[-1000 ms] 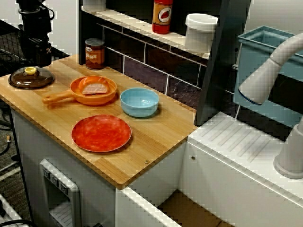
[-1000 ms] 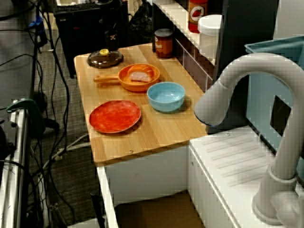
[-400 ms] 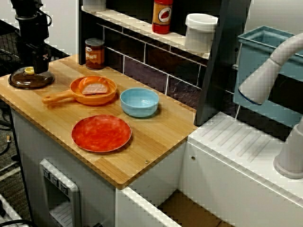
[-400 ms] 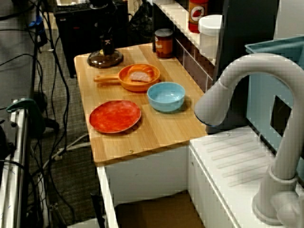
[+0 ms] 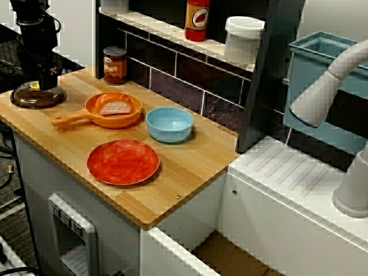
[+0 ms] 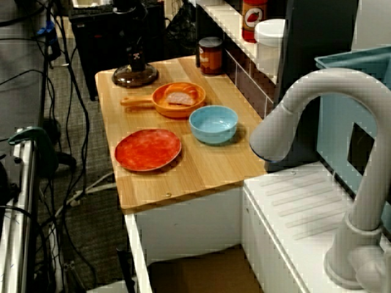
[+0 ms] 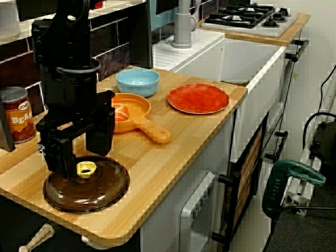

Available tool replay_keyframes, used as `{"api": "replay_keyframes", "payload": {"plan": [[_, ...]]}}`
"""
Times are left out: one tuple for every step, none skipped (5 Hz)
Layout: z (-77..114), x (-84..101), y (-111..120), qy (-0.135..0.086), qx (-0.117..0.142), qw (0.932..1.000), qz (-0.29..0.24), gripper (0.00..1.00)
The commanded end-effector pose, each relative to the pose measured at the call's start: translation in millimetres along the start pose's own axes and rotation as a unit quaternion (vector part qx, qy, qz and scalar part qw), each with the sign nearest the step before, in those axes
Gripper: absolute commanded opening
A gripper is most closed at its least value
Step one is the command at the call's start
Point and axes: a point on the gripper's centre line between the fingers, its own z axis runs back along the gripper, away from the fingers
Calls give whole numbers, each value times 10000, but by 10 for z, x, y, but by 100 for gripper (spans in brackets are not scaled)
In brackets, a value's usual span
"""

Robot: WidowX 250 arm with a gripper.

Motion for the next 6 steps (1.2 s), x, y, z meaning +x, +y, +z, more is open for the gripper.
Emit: {"api": "replay_keyframes", "payload": {"plan": [[118,28,31,-230,375,9990,-40,100],[79,-26,26,-261,398,9989,-33,100],[54,-32,25,-238,406,9989,-46,0],[53,-15,55,-186,363,9992,-57,0],[68,-16,82,-182,347,9992,-35,0],[96,-23,114,-159,257,9995,-21,0]]}}
